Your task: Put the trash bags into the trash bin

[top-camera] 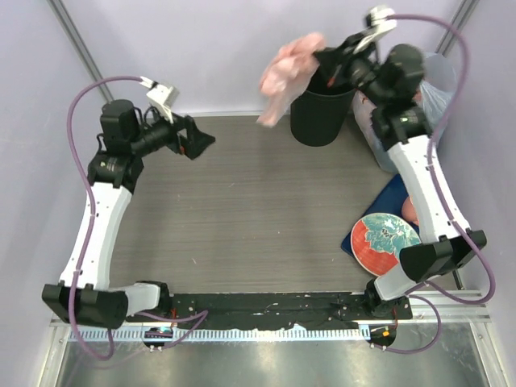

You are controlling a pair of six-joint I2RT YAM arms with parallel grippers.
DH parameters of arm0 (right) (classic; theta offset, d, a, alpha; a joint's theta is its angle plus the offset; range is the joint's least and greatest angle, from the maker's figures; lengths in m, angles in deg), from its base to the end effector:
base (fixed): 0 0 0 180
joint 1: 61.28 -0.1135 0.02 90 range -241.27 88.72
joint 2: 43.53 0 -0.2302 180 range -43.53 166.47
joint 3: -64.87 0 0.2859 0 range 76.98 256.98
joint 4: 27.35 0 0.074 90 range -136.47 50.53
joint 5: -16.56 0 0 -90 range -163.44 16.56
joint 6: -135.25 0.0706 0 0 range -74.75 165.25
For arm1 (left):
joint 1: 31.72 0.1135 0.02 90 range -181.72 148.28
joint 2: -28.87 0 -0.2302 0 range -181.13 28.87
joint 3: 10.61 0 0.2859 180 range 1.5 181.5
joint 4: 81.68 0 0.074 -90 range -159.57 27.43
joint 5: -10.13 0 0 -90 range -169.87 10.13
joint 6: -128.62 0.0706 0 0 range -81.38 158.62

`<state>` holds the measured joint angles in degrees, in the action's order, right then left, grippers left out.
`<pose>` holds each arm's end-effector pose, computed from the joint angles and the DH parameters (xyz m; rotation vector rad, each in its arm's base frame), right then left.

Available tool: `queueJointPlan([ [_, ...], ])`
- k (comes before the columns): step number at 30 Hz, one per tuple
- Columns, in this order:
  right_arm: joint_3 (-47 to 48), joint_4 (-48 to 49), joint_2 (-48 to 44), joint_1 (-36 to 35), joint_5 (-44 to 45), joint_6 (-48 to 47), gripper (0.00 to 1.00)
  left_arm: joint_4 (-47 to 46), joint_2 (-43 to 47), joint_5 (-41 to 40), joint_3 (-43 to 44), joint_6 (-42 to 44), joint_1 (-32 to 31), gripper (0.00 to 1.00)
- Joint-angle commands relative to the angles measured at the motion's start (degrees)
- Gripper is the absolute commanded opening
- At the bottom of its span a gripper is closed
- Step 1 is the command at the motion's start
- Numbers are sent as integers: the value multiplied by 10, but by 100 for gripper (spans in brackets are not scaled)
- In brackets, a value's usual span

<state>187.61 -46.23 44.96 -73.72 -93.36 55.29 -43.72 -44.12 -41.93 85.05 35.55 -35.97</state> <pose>0.3714 0.1066 0.5417 -0.3281 1.2992 0.5589 0.3374 -0.0686 0.4096 0.4839 1.7699 -0.6953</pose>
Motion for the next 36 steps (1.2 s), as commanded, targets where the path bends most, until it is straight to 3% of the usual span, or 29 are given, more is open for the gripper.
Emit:
queueJointPlan([
  [1, -73, 5, -2, -69, -43, 33, 1, -47, 62, -15, -41, 100, -86, 100],
  [8, -131, 13, 13, -144, -73, 57, 1, -69, 81, -173, -108, 162, -227, 100],
  [15, -161, 16, 2, -163, -75, 74, 1, -106, 77, -372, -161, 223, -267, 96],
  [16, -163, 14, 2, -165, -76, 74, 1, -109, 73, -375, -165, 224, -267, 93],
  [19, -171, 9, 3, -166, -78, 77, 1, -112, 82, -381, -173, 214, -266, 71],
  [20, -173, 8, 4, -167, -80, 78, 1, -117, 88, -360, -178, 208, -266, 60],
  [22, -171, 3, 11, -167, -86, 81, 1, -129, 106, -322, -196, 201, -267, 51],
  [23, -170, 3, 13, -167, -88, 83, 1, -131, 108, -319, -198, 194, -267, 39],
  [26, -167, -3, 20, -167, -99, 85, 1, -111, 102, -331, -192, 185, -266, 32],
  [28, -168, -4, 20, -167, -100, 86, 1, -110, 99, -355, -191, 184, -266, 49],
  [29, -168, -4, 20, -166, -101, 86, 1, -112, 98, -375, -190, 184, -266, 75],
  [31, -168, -3, 21, -167, -101, 89, 1, -114, 99, -379, -189, 183, -266, 99],
  [36, -168, 1, 24, -167, -122, 100, 1, -116, 81, -384, -179, 183, -266, 100],
])
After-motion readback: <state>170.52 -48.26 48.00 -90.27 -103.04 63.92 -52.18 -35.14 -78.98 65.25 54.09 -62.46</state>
